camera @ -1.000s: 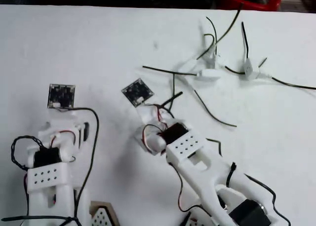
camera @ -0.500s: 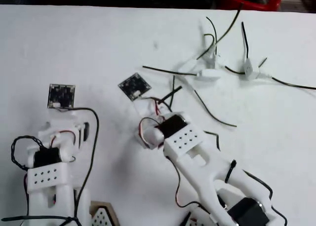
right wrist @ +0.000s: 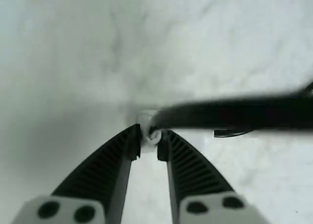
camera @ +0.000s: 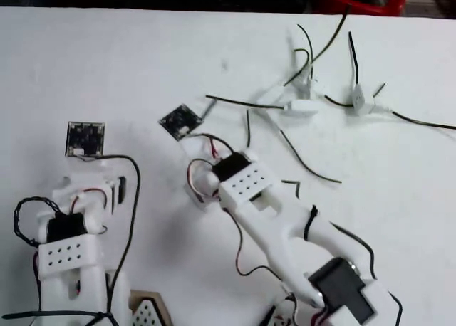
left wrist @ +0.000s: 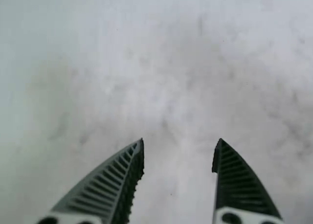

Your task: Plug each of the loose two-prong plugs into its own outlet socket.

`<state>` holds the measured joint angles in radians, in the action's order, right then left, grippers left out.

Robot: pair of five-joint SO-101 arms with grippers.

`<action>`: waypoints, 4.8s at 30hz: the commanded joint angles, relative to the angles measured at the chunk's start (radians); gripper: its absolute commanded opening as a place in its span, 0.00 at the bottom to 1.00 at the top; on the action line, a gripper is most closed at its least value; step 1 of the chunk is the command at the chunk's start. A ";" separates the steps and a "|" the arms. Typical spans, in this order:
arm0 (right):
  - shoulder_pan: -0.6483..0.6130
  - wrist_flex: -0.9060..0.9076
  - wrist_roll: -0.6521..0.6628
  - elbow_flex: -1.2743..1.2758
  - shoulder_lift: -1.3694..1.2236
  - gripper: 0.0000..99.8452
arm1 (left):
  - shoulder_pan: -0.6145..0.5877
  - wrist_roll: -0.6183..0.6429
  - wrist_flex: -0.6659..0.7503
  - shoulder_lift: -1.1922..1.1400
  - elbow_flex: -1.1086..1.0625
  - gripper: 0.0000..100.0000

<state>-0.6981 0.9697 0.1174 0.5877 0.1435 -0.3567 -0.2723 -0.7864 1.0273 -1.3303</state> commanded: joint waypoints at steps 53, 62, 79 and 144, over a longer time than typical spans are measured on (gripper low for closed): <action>0.424 -0.547 0.107 -0.058 -0.008 0.21 | -0.007 0.006 0.023 0.021 -0.012 0.23; 0.406 -0.269 0.107 -0.055 0.222 0.01 | -0.007 0.006 0.023 0.021 -0.012 0.23; 0.392 0.311 0.106 -0.031 0.506 0.04 | -0.004 0.006 0.026 0.022 -0.012 0.23; 0.545 0.176 0.117 1.102 1.655 0.04 | 0.246 -0.055 -0.239 0.794 -0.284 0.03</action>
<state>-0.1596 1.1339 0.2232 1.6740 1.7883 -0.1389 -0.3122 -1.0165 1.8082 -1.6157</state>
